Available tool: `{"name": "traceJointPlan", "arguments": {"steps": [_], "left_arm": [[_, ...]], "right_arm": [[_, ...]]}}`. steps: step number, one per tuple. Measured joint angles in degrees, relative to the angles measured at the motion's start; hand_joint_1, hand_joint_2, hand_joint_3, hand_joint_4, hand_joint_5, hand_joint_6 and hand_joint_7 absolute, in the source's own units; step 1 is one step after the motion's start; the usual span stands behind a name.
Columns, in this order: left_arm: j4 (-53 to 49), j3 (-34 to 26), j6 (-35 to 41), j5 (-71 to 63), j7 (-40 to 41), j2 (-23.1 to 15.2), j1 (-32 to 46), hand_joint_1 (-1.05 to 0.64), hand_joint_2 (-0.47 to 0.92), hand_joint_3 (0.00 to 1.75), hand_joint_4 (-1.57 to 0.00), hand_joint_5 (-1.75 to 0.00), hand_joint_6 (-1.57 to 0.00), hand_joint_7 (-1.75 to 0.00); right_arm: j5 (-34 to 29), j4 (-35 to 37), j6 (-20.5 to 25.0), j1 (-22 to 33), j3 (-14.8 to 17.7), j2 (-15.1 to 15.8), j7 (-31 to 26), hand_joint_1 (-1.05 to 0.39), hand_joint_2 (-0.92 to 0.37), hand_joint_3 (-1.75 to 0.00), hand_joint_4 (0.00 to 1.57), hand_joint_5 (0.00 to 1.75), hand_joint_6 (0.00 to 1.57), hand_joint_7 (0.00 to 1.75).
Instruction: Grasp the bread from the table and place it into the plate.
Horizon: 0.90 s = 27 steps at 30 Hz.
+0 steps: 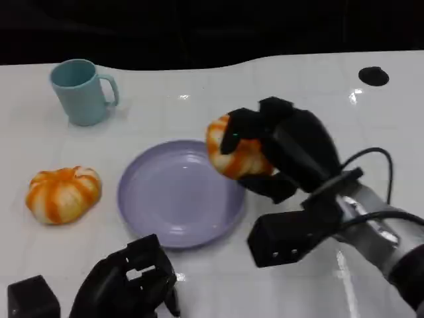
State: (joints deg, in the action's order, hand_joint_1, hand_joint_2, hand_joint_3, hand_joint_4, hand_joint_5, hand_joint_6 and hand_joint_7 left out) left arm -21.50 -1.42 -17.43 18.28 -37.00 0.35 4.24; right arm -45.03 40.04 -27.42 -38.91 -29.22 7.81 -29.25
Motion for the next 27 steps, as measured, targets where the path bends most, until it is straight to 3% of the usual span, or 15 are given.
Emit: {"name": "traceJointPlan", "arguments": {"steps": [6, 8, 11, 14, 15, 16, 18, 20, 22, 25, 27], "left_arm": [[0.14, 0.06, 0.15, 0.01, 0.0, -0.02, 0.16, -0.6, 0.74, 0.58, -0.77, -1.75, -0.71, -1.47], [0.36, 0.26, 0.15, -0.07, 0.01, -0.04, 0.3, -0.6, 0.74, 0.58, -0.77, -1.75, -0.71, -1.47], [1.31, 0.67, 0.26, -0.09, 0.01, -0.03, 0.94, -0.6, 0.73, 0.58, -0.78, -1.75, -0.72, -1.48], [1.5, 0.94, 0.48, -0.1, 0.04, 0.02, 1.08, -0.6, 0.73, 0.59, -0.78, -1.75, -0.73, -1.48], [1.53, 0.99, 0.49, -0.11, 0.1, 0.05, 1.08, -0.6, 0.73, 0.59, -0.78, -1.75, -0.73, -1.48], [1.53, 1.04, 0.49, -0.13, 0.27, 0.08, 1.08, -0.61, 0.73, 0.6, -0.78, -1.75, -0.73, -1.48], [1.53, 1.1, 0.49, -0.17, 0.45, 0.12, 1.08, -0.6, 0.72, 0.6, -0.79, -1.75, -0.72, -1.48], [1.53, 1.12, 0.49, -0.16, 0.45, 0.15, 1.07, -0.6, 0.72, 0.61, -0.81, -1.75, -0.72, -1.48], [1.52, 1.12, 0.48, -0.07, 0.44, 0.26, 1.03, -0.59, 0.72, 0.62, -0.81, -1.75, -0.72, -1.48], [1.53, 1.12, 0.5, -0.03, 0.44, 0.3, 1.05, -0.59, 0.71, 0.63, -0.81, -1.75, -0.72, -1.48], [1.53, 1.12, 0.5, -0.04, 0.44, 0.29, 1.05, -0.6, 0.71, 0.63, -0.81, -1.75, -0.72, -1.49]], "right_arm": [[-0.31, 4.04, 0.41, -2.66, -1.77, -5.27, 0.18, -0.21, -0.32, -1.25, 0.98, 1.75, 0.73, 1.72], [-0.3, 5.49, 0.77, -3.33, -2.13, -6.69, 0.23, -0.22, -0.33, -1.24, 0.97, 1.75, 0.76, 1.56], [-0.3, 7.0, 0.86, -3.82, -2.74, -7.99, 0.19, -0.19, -0.34, -1.21, 0.94, 1.75, 0.78, 1.56], [-0.22, 8.69, 0.74, -4.2, -2.96, -9.1, 0.2, -0.19, -0.35, -1.21, 0.91, 1.69, 0.85, 1.3], [-0.23, 9.06, 0.68, -4.28, -3.07, -9.27, 0.2, -0.21, -0.38, -1.12, 0.89, 1.61, 0.86, 1.14], [-0.24, 9.51, 0.61, -4.42, -3.16, -9.35, 0.2, -0.25, -0.5, -0.88, 0.87, 1.49, 0.88, 0.89], [-0.31, 10.06, 0.6, -4.66, -3.4, -9.43, 0.2, -0.3, -0.65, -0.59, 0.75, 1.25, 0.84, 0.51], [-0.34, 10.05, 0.84, -4.88, -3.7, -9.45, 0.95, -0.35, -0.75, -0.42, 0.6, 0.92, 0.75, 0.23], [-0.35, 9.65, 2.36, -4.99, -4.02, -9.46, 3.59, -0.38, -0.8, -0.34, 0.45, 0.74, 0.61, 0.07], [-0.16, 8.36, 4.03, -4.92, -4.28, -9.4, 7.44, -0.46, -0.88, -0.17, 0.22, 0.68, 0.41, 0.01], [-0.09, 6.93, 4.6, -4.81, -4.36, -9.18, 9.72, -0.51, -0.91, -0.13, 0.14, 0.67, 0.36, 0.0]]}}
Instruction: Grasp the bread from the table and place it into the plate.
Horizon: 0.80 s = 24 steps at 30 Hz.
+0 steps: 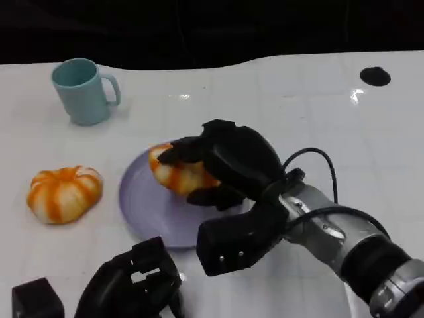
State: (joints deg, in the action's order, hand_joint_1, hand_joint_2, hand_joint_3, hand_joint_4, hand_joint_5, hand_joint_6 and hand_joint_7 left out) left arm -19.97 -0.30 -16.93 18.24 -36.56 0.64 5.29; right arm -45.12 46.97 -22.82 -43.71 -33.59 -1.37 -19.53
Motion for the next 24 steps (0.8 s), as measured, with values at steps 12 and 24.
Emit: {"name": "traceJointPlan", "arguments": {"steps": [12, 24], "left_arm": [[0.18, 0.02, 0.01, -0.04, 0.02, -0.05, 0.1, -0.59, 0.7, 0.66, -0.79, -1.75, -0.71, -1.49], [0.13, 0.15, -0.62, -0.37, 0.35, 0.1, 0.07, -0.61, 0.7, 0.66, -0.8, -1.75, -0.73, -1.48]], "right_arm": [[-0.11, -10.32, 3.96, 4.15, -0.78, 3.84, 7.97, -0.61, -0.92, -0.15, 0.07, 0.67, 0.32, 0.0], [1.72, -25.3, 2.46, 12.67, 2.62, 10.9, 10.86, -0.56, -0.92, -0.13, 0.14, 0.74, 0.41, 0.04]]}}
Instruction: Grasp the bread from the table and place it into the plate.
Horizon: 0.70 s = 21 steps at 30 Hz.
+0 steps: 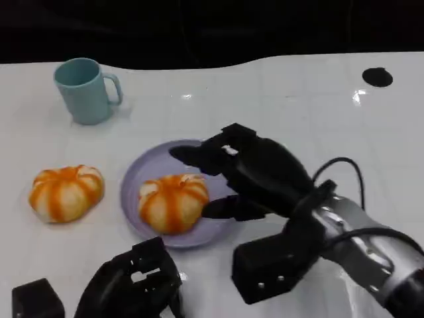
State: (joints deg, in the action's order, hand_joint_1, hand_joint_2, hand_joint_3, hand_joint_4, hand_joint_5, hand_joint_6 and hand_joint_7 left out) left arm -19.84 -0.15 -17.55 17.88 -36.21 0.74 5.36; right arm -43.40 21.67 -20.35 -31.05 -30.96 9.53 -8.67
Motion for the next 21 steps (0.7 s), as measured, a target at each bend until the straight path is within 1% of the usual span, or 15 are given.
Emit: {"name": "traceJointPlan", "arguments": {"steps": [2, 6, 7, 9, 13, 16, 21], "left_arm": [[-0.01, 0.09, -0.02, -0.08, 0.12, 0.06, 0.0, -0.61, 0.7, 0.66, -0.79, -1.75, -0.72, -1.48], [-0.23, 0.17, -0.26, -0.07, 0.13, 0.11, -0.08, -0.61, 0.69, 0.65, -0.8, -1.75, -0.72, -1.48], [-0.28, 0.16, -0.26, -0.06, 0.13, 0.11, -0.06, -0.61, 0.69, 0.66, -0.8, -1.75, -0.72, -1.48], [-0.28, 0.21, -0.25, -0.06, 0.15, 0.12, -0.08, -0.59, 0.69, 0.67, -0.8, -1.75, -0.72, -1.48], [-0.27, 0.22, -0.24, 0.02, 0.15, 0.16, -0.08, -0.59, 0.68, 0.69, -0.8, -1.75, -0.72, -1.48], [-0.23, 0.25, -0.24, -0.06, 0.35, 0.15, -0.02, -0.6, 0.67, 0.7, -0.8, -1.75, -0.73, -1.49], [-0.16, 0.3, 0.0, -0.24, 0.76, 0.11, -0.03, -0.6, 0.67, 0.7, -0.79, -1.75, -0.72, -1.49]], "right_arm": [[0.61, -1.7, -1.2, 1.77, 1.19, 1.31, -0.16, -0.55, -0.92, -0.12, 0.16, 0.75, 0.44, 0.06], [0.97, -4.07, -5.61, 5.75, 3.36, 4.1, -2.76, -0.51, -0.91, -0.07, 0.24, 0.75, 0.51, 0.09], [1.2, -4.58, -6.58, 6.71, 3.88, 4.74, -3.49, -0.49, -0.92, -0.04, 0.29, 0.71, 0.54, 0.08], [1.58, -5.24, -8.28, 8.3, 4.96, 5.64, -4.41, -0.47, -0.92, -0.03, 0.32, 0.68, 0.56, 0.08], [2.03, -5.89, -11.1, 11.24, 7.02, 7.42, -6.15, -0.41, -0.92, -0.06, 0.39, 0.62, 0.62, 0.08], [2.3, -6.57, -13.13, 13.33, 8.86, 8.8, -7.51, -0.39, -0.92, -0.06, 0.45, 0.64, 0.67, 0.1], [2.56, -7.52, -17.17, 16.63, 12.07, 10.64, -10.36, -0.3, -0.92, -0.04, 0.59, 0.81, 0.82, 0.17]]}}
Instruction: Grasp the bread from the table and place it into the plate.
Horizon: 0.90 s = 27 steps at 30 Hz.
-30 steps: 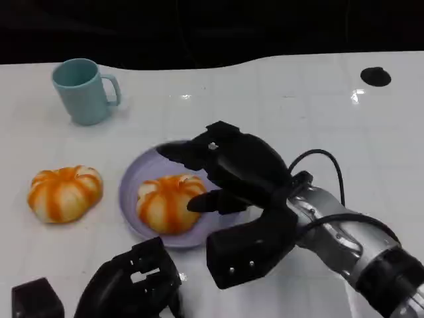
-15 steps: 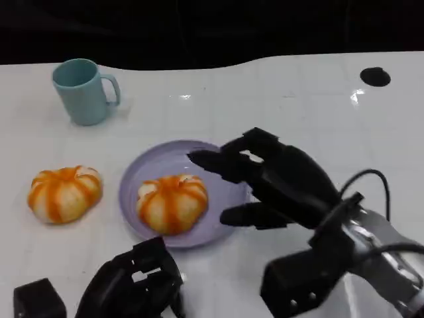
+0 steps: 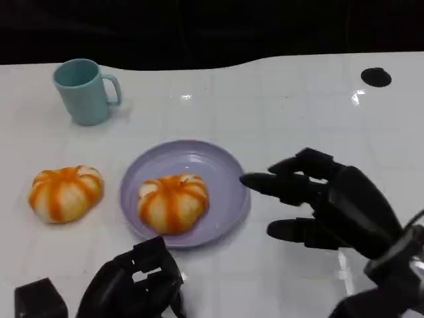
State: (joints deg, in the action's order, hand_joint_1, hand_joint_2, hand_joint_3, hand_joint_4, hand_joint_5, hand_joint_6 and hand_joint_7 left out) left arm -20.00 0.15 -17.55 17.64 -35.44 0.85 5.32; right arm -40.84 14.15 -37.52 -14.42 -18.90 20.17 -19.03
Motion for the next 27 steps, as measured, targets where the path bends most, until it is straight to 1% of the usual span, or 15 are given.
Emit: {"name": "traceJointPlan", "arguments": {"steps": [1, 3, 5, 6, 7, 8, 9, 11, 12, 14, 15, 17, 19, 23, 27], "left_arm": [[0.03, 0.01, 0.16, 0.02, 0.0, 0.0, -0.01, -0.6, 0.67, 0.7, -0.79, -1.75, -0.72, -1.49], [0.1, 0.01, 0.54, 0.07, 0.0, 0.0, -0.02, -0.6, 0.67, 0.69, -0.77, -1.75, -0.71, -1.49], [0.16, 0.0, 0.62, 0.08, 0.0, 0.0, -0.01, -0.6, 0.68, 0.69, -0.77, -1.75, -0.71, -1.49], [0.16, 0.0, 0.62, 0.08, 0.0, 0.0, -0.02, -0.6, 0.68, 0.68, -0.77, -1.75, -0.71, -1.49], [0.18, 0.0, 0.63, 0.09, 0.0, 0.01, -0.02, -0.6, 0.68, 0.68, -0.76, -1.75, -0.7, -1.49], [0.19, 0.01, 0.65, 0.09, 0.0, 0.02, -0.03, -0.6, 0.68, 0.68, -0.76, -1.75, -0.7, -1.49], [0.23, 0.01, 0.75, 0.13, 0.0, 0.03, -0.02, -0.59, 0.69, 0.67, -0.76, -1.75, -0.7, -1.49], [0.43, 0.03, 1.06, 0.22, 0.0, 0.05, -0.02, -0.58, 0.69, 0.67, -0.76, -1.75, -0.7, -1.49], [0.49, 0.03, 1.11, 0.29, 0.0, 0.05, -0.01, -0.58, 0.69, 0.67, -0.76, -1.75, -0.69, -1.49], [0.53, 0.04, 1.19, 0.36, -0.01, 0.08, -0.03, -0.59, 0.69, 0.66, -0.76, -1.75, -0.7, -1.49], [0.55, 0.04, 1.34, 0.4, 0.0, 0.09, -0.02, -0.59, 0.69, 0.65, -0.76, -1.75, -0.7, -1.49], [0.55, 0.04, 1.64, 0.41, 0.0, 0.11, -0.01, -0.59, 0.7, 0.64, -0.76, -1.75, -0.7, -1.49], [0.56, 0.02, 1.63, 0.41, 0.0, 0.12, -0.01, -0.59, 0.7, 0.64, -0.76, -1.75, -0.7, -1.5], [0.56, 0.0, 1.63, 0.41, -0.01, 0.1, -0.03, -0.61, 0.7, 0.63, -0.77, -1.75, -0.7, -1.5], [0.56, -0.04, 1.64, 0.43, -0.01, 0.08, -0.04, -0.6, 0.71, 0.62, -0.77, -1.75, -0.7, -1.5]], "right_arm": [[0.06, -0.03, -0.71, 0.66, 0.64, 0.12, -0.83, -0.29, -0.92, -0.04, 0.6, 0.83, 0.84, 0.17], [0.16, -0.06, -1.95, 1.93, 1.58, 0.29, -1.84, -0.23, -0.92, -0.06, 0.69, 0.96, 0.94, 0.22], [0.15, -0.09, -3.11, 3.23, 2.77, 0.54, -3.05, -0.19, -0.9, -0.08, 0.73, 1.15, 1.01, 0.26], [0.14, -0.09, -3.73, 3.77, 3.18, 0.88, -3.59, -0.19, -0.89, -0.11, 0.75, 1.29, 1.04, 0.3], [0.14, -0.11, -4.27, 4.4, 3.77, 1.11, -3.99, -0.19, -0.87, -0.12, 0.77, 1.34, 1.06, 0.32], [0.15, -0.26, -4.54, 5.14, 4.5, 1.3, -4.18, -0.19, -0.86, -0.15, 0.78, 1.39, 1.04, 0.4], [0.15, -0.48, -4.61, 5.92, 5.04, 1.63, -4.29, -0.2, -0.87, -0.16, 0.81, 1.42, 1.0, 0.54], [0.15, -0.78, -4.81, 7.65, 5.89, 2.25, -4.34, -0.19, -0.87, -0.17, 0.84, 1.43, 0.96, 0.68], [0.15, -0.8, -5.06, 8.44, 6.34, 2.42, -4.35, -0.17, -0.8, -0.34, 0.87, 1.45, 0.94, 0.81], [0.54, -0.8, -6.13, 9.77, 7.04, 2.96, -4.35, -0.16, -0.57, -0.81, 0.89, 1.49, 0.92, 0.93], [0.85, -0.8, -6.76, 10.36, 7.29, 3.28, -4.35, -0.16, -0.51, -0.95, 0.91, 1.51, 0.92, 0.97], [1.65, -0.8, -7.54, 11.41, 7.58, 3.67, -4.23, -0.17, -0.45, -1.09, 0.92, 1.56, 0.91, 1.04], [2.29, -0.94, -7.84, 12.78, 7.96, 3.74, -4.17, -0.18, -0.42, -1.13, 0.92, 1.6, 0.89, 1.09], [2.21, -1.72, -7.67, 15.35, 8.83, 3.01, -4.76, -0.19, -0.46, -1.09, 0.85, 1.73, 0.82, 1.2], [2.18, -0.91, -6.97, 16.59, 8.9, 1.43, -5.71, -0.18, -0.45, -1.11, 0.85, 1.75, 0.79, 1.27]]}}
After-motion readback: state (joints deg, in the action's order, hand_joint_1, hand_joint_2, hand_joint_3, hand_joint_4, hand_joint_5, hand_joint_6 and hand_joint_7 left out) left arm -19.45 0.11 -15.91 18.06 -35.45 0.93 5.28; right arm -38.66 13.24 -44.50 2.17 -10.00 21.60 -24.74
